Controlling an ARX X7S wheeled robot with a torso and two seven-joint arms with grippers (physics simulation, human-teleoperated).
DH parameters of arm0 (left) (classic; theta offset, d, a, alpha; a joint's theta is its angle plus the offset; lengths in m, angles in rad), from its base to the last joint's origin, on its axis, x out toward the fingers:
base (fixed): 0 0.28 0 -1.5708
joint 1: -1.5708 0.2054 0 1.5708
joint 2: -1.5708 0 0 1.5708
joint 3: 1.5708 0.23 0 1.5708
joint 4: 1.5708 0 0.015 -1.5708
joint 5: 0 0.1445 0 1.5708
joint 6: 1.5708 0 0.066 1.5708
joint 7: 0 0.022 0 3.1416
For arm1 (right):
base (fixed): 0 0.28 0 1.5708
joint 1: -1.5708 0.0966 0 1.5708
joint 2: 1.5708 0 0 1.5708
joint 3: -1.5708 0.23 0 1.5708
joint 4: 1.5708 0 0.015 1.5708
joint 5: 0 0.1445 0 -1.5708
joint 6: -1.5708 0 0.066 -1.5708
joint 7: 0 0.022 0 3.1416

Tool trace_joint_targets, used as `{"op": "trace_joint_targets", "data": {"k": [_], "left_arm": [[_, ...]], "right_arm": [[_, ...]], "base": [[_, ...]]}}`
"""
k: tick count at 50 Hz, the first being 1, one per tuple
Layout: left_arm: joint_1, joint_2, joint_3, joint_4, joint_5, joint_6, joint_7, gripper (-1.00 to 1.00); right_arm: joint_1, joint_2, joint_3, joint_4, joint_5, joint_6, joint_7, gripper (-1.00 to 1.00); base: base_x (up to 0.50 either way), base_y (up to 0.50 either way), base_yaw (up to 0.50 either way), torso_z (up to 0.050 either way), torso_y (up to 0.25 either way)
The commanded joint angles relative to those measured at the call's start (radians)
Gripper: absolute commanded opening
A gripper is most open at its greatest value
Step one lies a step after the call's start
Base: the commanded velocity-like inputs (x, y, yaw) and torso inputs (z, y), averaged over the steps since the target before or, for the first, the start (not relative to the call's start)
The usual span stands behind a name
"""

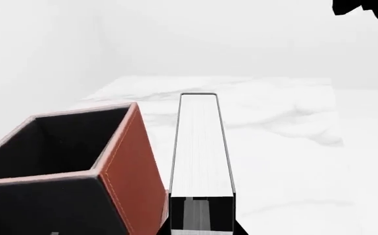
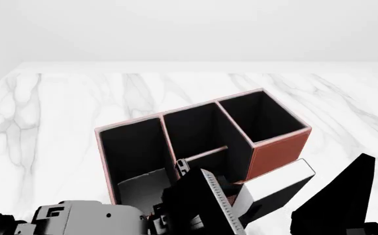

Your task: Pick up the book and place it in the back compartment of the caddy.

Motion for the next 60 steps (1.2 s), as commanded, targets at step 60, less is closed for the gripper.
{"op": "trace_joint_targets", "data": {"k": [60], "left_arm": [[-0.437, -0.35, -0.291, 0.137, -0.466, -0.128, 0.093, -1.0]], "right_arm": [[0.0, -0.008, -0.021, 0.014, -0.036, -0.006, -0.014, 1.0]], "base": [[0.0, 0.0, 0.0, 0.0, 0.001]]}}
